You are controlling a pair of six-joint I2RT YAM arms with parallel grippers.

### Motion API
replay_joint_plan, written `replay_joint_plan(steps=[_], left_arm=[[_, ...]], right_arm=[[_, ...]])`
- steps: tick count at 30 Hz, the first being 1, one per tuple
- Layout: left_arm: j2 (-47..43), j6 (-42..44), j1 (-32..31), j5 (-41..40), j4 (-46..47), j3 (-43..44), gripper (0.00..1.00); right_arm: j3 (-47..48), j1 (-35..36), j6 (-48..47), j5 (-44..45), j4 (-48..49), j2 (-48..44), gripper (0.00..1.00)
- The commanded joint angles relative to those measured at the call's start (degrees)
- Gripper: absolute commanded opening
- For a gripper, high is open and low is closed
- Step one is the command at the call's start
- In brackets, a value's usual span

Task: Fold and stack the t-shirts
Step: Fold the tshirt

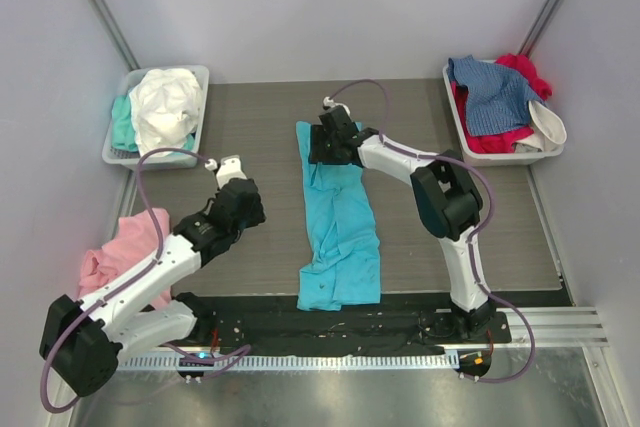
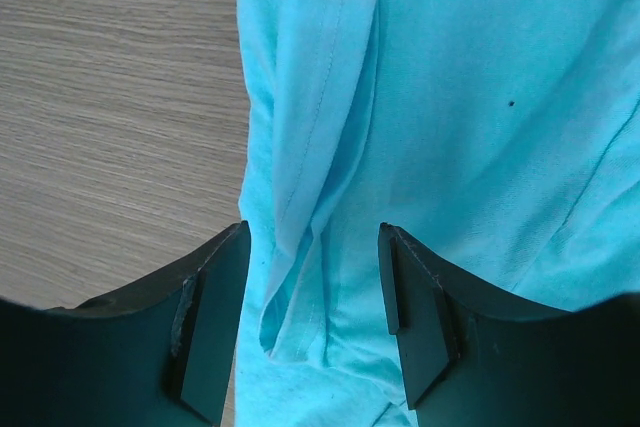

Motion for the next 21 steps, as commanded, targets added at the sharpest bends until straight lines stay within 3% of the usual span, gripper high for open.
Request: replay_joint_plan(steps=[1, 21], left_arm=[[-2.6, -0.6, 0.2, -2.5, -0.6, -0.3, 0.38], [-5.7, -1.7, 0.2, -3.7, -2.4, -1.8, 0.39]], right_arm=[[2.8, 0.6, -0.7, -0.7, 0.9, 0.6, 0.62], [4.8, 1.1, 0.0, -5.0, 2.4, 3.2, 0.62]])
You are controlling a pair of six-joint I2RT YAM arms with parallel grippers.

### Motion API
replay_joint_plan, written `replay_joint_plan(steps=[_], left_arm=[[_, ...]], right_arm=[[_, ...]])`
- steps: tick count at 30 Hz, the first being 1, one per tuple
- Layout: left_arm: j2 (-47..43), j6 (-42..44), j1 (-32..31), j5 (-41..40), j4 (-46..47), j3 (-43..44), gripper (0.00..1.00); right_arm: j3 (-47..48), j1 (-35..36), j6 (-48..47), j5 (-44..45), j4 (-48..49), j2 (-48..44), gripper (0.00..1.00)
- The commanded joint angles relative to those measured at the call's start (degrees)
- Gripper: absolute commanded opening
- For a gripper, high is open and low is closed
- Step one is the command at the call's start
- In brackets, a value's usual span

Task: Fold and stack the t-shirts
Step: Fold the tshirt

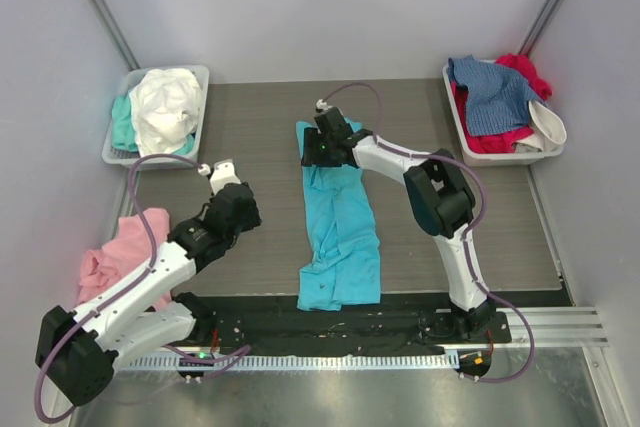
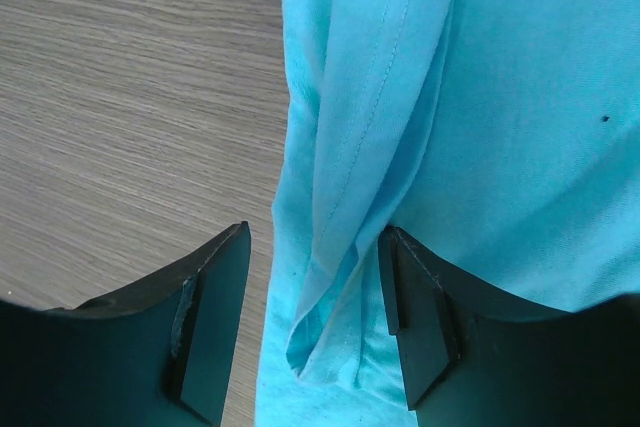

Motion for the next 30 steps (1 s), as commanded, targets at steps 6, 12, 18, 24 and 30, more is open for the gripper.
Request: replay_joint_plan(steps=[6, 12, 18, 24, 30], left_arm=[[-2.7, -0.7, 0.2, -2.4, -0.4, -0.8, 0.40], [-3.0, -1.2, 0.2, -2.6, -0.5, -1.2, 0.41], [-2.1, -1.4, 0.2, -2.2, 0.2, -1.3, 0.40], [-1.6, -1.4, 0.2, -1.8, 0.5, -1.3, 0.40], [-2.2, -1.4, 0.2, -2.1, 0.1, -1.1, 0.40]], right_arm=[[2.2, 0.5, -1.0, -5.6, 4.6, -0.1, 0.62], [-6.0, 0.5, -1.0, -26.6, 21.7, -4.3, 0.62], [-11.3, 0.4, -0.6, -24.7, 24.4, -7.0, 0.63], [-12.8, 0.2, -1.8, -23.2, 24.4, -8.4, 0.63], [-7.3, 0.1, -0.7, -27.0, 24.1, -5.2, 0.63]])
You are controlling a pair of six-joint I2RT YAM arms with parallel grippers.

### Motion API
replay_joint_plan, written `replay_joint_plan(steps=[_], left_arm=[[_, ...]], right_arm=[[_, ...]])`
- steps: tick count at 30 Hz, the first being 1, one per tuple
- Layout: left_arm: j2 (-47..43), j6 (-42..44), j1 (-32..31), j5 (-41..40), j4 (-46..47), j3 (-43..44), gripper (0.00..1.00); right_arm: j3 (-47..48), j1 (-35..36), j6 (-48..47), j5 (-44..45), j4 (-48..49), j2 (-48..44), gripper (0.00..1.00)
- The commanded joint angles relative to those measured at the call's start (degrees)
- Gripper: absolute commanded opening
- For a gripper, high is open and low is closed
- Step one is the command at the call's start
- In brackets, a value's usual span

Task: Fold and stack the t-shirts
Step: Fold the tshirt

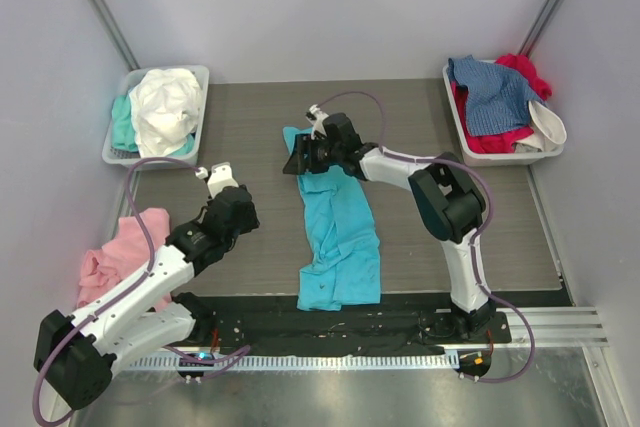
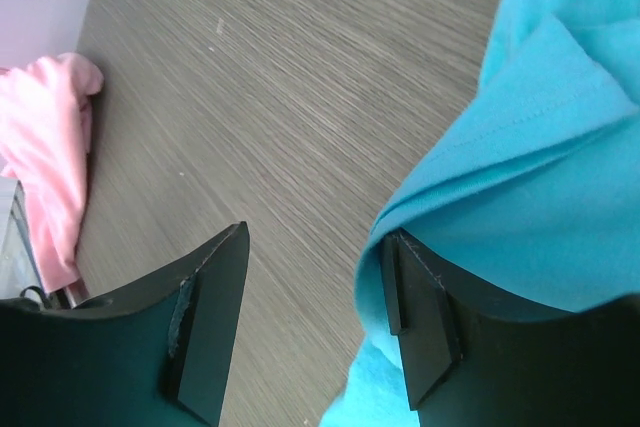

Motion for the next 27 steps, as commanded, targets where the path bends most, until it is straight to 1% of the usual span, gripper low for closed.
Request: replay_joint_plan(steps=[1, 3, 7, 10, 12, 16, 18, 19, 22, 27], left_arm=[[-0.7, -0.9, 0.2, -1.2, 0.4, 0.1, 0.40], [-1.2, -1.0, 0.2, -1.6, -0.1, 0.1, 0.40], [-2.4, -1.1, 0.2, -2.1, -1.3, 0.0, 0.40], [-3.6, -1.1, 0.2, -2.5, -2.5, 0.0, 0.40], [-4.3, -1.1, 0.2, -3.0, -3.0, 0.0, 0.40], [-5.9, -1.4, 0.2, -2.9, -2.7, -1.4, 0.43], [-5.8, -1.4, 0.2, -2.6, -2.4, -1.4, 0.43], [-5.4, -1.4, 0.2, -2.4, -2.3, -1.3, 0.43], [-4.5, -1.4, 0.2, -2.1, -1.8, -0.9, 0.43], [-2.6, -1.4, 0.2, -1.4, 0.1, -0.7, 0.43]], right_arm=[[8.0, 0.1, 0.3, -4.1, 2.7, 0.3, 0.63], [11.0, 0.0, 0.8, -6.2, 1.5, 3.2, 0.64], [20.4, 0.1, 2.0, -11.1, -0.2, 8.8, 0.64], [23.4, 0.0, 3.6, -14.2, -0.8, 11.8, 0.67], [23.1, 0.0, 4.0, -14.8, -1.1, 12.0, 0.68], [18.3, 0.0, 2.2, -12.7, -2.6, 9.8, 0.69], [17.7, 0.1, 0.0, -11.1, -5.4, 8.8, 0.69], [17.8, 0.0, -1.0, -10.5, -9.5, 8.7, 0.70], [17.2, 0.0, -4.3, -8.3, -15.1, 7.4, 0.70], [15.7, -0.4, -6.7, -11.4, -17.0, 6.2, 0.71]])
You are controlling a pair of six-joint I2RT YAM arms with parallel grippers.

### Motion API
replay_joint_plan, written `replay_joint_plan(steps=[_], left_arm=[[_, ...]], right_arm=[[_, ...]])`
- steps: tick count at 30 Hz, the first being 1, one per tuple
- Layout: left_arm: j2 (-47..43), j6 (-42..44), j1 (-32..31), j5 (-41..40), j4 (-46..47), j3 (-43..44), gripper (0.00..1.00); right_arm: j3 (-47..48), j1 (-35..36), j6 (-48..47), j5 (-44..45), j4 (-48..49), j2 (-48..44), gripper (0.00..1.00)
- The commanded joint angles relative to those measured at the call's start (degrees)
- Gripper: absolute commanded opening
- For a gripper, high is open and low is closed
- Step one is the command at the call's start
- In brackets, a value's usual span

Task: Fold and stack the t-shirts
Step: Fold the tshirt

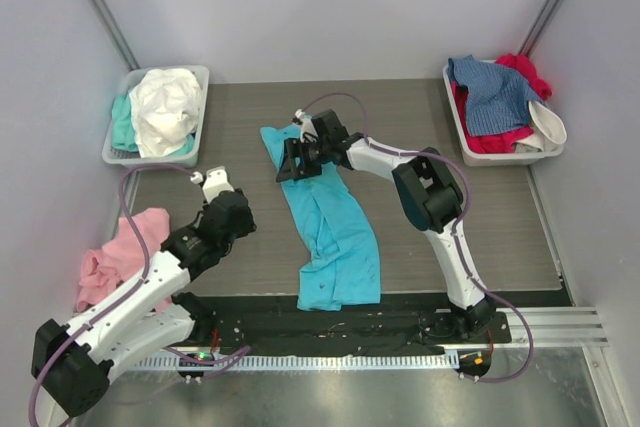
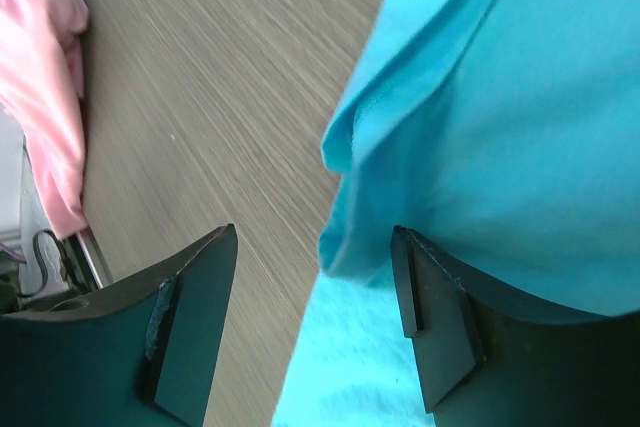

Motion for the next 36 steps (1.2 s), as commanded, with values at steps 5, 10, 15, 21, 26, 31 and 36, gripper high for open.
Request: replay_joint_plan(steps=[5, 10, 15, 21, 26, 31, 36], left_arm=[[2.0, -0.9, 0.2, 0.0, 2.7, 1.0, 0.42], [0.9, -1.0, 0.2, -0.3, 3.0, 0.6, 0.43], [1.9, 0.5, 0.2, -1.0, 3.6, 1.8, 0.44], [8.9, 6.4, 0.3, -0.7, 8.5, 8.1, 0.50], [21.4, 11.4, 2.7, 2.7, 14.6, 17.3, 0.53], [34.1, 15.3, 4.5, 7.5, 18.8, 27.1, 0.52], [46.2, 16.1, 5.3, 12.7, 20.2, 36.5, 0.52]], right_arm=[[-2.4, -0.3, -4.8, 5.0, -3.2, -7.5, 0.72], [-4.9, -1.0, -5.1, 12.7, -1.4, -12.5, 0.72], [-8.8, -1.4, -4.2, 25.4, 0.3, -17.2, 0.73], [-11.3, -1.4, -2.7, 45.9, -7.6, -18.3, 0.75], [-16.8, -1.5, -1.2, 54.1, -10.2, -17.6, 0.75], [-21.1, -1.4, -0.8, 55.3, -8.9, -16.3, 0.76], [-24.7, -1.4, -0.5, 55.4, -7.7, -15.3, 0.76]])
